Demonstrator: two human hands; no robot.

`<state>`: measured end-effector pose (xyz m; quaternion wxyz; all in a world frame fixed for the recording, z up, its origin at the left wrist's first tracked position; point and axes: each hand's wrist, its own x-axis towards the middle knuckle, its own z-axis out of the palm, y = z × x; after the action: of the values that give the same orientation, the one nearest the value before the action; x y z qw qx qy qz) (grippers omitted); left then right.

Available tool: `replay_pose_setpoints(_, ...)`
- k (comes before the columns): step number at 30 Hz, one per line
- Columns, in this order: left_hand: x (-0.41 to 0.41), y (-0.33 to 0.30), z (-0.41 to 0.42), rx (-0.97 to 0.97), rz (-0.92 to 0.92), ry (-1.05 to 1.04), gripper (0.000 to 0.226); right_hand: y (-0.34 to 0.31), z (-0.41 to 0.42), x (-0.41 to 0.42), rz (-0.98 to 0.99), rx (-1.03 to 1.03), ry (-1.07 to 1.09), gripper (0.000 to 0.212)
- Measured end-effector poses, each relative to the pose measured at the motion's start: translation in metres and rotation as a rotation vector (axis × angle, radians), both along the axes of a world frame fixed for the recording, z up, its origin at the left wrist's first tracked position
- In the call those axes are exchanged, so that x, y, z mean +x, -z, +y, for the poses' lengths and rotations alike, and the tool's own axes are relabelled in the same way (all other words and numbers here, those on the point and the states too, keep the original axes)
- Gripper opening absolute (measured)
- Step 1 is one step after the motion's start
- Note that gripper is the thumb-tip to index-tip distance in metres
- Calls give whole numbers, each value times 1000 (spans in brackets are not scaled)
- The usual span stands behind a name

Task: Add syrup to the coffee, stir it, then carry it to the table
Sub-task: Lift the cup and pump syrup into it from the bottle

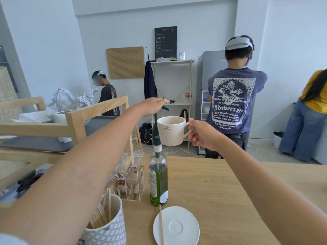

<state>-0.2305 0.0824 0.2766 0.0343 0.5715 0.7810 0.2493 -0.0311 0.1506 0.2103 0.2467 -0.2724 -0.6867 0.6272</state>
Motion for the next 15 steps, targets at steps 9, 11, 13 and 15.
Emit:
replay_pose_setpoints(9, 6, 8, -4, 143, -91, 73, 41, 8, 0, -3, 26, -25, -1, 37)
replay_pose_setpoints(11, 9, 9, -6, 151, -110, 72, 41, 9, 1, -4, 29, -29, 3, 37)
replay_pose_setpoints(13, 11, 9, -9, 161, -126, 58, 41, 10, 1, -5, 28, -40, 5, 38)
replay_pose_setpoints(15, 11, 11, -9, 164, -133, 39, 40, 12, 2, -5, 41, -58, 3, 38)
